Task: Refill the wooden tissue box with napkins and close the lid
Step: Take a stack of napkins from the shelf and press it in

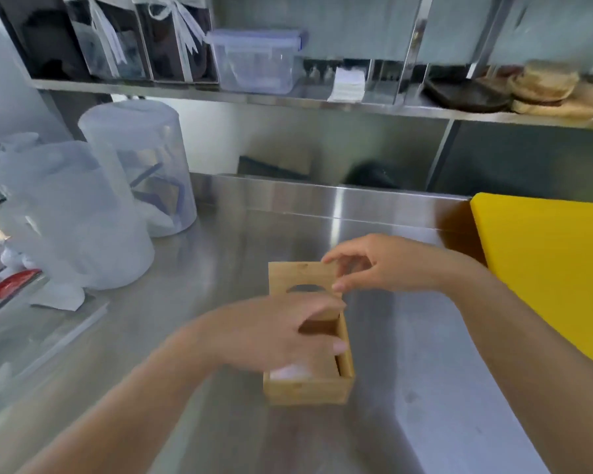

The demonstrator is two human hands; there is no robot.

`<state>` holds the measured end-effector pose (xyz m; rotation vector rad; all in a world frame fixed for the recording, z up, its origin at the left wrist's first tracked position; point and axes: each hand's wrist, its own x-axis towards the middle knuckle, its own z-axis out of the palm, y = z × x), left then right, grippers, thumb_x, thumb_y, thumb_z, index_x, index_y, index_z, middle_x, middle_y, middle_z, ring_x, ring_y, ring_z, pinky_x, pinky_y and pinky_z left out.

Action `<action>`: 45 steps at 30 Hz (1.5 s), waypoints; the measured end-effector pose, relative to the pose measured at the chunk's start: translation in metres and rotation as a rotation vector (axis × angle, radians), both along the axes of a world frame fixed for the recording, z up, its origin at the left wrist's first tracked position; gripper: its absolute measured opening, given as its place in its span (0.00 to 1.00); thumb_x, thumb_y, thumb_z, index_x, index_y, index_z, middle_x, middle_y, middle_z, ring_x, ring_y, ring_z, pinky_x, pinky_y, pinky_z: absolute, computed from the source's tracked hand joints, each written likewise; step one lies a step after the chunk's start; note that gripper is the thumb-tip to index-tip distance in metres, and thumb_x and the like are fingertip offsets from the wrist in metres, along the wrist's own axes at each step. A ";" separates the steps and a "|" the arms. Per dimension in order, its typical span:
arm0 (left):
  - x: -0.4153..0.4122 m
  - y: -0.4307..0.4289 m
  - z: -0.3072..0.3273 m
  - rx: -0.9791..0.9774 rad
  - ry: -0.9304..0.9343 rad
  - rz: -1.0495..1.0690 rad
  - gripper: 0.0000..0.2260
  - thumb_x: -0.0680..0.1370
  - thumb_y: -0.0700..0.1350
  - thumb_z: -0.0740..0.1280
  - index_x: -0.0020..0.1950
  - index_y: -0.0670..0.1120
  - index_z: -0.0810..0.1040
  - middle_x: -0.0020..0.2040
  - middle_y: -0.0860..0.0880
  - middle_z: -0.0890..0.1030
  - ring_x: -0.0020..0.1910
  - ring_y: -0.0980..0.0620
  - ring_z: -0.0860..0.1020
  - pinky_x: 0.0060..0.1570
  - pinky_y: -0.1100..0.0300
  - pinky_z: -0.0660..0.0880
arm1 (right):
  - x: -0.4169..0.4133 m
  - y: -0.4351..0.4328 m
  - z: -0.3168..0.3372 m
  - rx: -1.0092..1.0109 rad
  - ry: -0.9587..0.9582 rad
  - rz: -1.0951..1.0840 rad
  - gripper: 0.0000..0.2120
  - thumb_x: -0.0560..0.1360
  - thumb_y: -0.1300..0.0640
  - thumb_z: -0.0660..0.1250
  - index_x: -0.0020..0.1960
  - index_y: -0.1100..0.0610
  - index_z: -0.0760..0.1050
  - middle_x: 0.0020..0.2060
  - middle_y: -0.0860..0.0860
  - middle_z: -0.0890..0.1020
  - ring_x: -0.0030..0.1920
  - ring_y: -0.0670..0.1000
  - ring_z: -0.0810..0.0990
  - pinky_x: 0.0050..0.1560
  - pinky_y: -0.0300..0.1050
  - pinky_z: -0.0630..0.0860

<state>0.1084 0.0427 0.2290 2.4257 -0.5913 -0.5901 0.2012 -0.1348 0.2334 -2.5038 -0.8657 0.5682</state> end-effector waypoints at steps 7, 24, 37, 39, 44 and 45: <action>0.131 0.021 0.142 -0.323 -0.099 0.125 0.20 0.66 0.59 0.71 0.56 0.57 0.76 0.52 0.56 0.82 0.52 0.59 0.80 0.49 0.67 0.75 | 0.083 -0.044 0.105 0.118 -0.085 -0.107 0.19 0.73 0.48 0.67 0.63 0.48 0.72 0.48 0.47 0.83 0.48 0.48 0.81 0.49 0.43 0.80; 0.379 -0.001 0.160 -0.640 -0.531 0.734 0.17 0.78 0.52 0.62 0.63 0.46 0.72 0.61 0.46 0.75 0.58 0.47 0.73 0.62 0.50 0.68 | 0.299 -0.035 0.139 0.851 -0.151 -0.652 0.21 0.77 0.49 0.63 0.68 0.55 0.67 0.52 0.50 0.75 0.48 0.54 0.78 0.48 0.52 0.79; 0.497 -0.025 0.053 -0.654 -0.150 0.646 0.30 0.74 0.69 0.45 0.73 0.58 0.59 0.74 0.55 0.58 0.73 0.50 0.57 0.71 0.49 0.51 | 0.405 0.011 0.040 1.030 0.277 -0.769 0.28 0.76 0.38 0.57 0.73 0.46 0.59 0.70 0.52 0.68 0.62 0.59 0.74 0.57 0.60 0.77; 0.505 -0.029 0.048 -0.653 -0.105 0.607 0.30 0.75 0.68 0.46 0.74 0.58 0.55 0.69 0.59 0.59 0.70 0.54 0.57 0.71 0.49 0.50 | 0.411 0.016 0.037 1.061 0.298 -0.759 0.26 0.77 0.39 0.56 0.71 0.48 0.62 0.67 0.52 0.71 0.60 0.59 0.75 0.57 0.60 0.77; 0.502 -0.026 0.035 -0.784 -0.043 0.506 0.23 0.75 0.68 0.49 0.65 0.62 0.67 0.65 0.59 0.63 0.65 0.58 0.60 0.67 0.53 0.50 | 0.417 0.025 0.037 1.169 0.317 -0.832 0.17 0.78 0.46 0.60 0.63 0.53 0.71 0.53 0.52 0.79 0.54 0.58 0.79 0.58 0.58 0.77; 0.498 -0.023 0.032 -0.813 -0.026 0.507 0.22 0.75 0.67 0.51 0.65 0.62 0.67 0.69 0.58 0.63 0.67 0.56 0.60 0.67 0.53 0.50 | 0.416 0.026 0.037 1.189 0.312 -0.844 0.14 0.78 0.48 0.61 0.61 0.53 0.72 0.49 0.51 0.80 0.52 0.57 0.80 0.58 0.57 0.77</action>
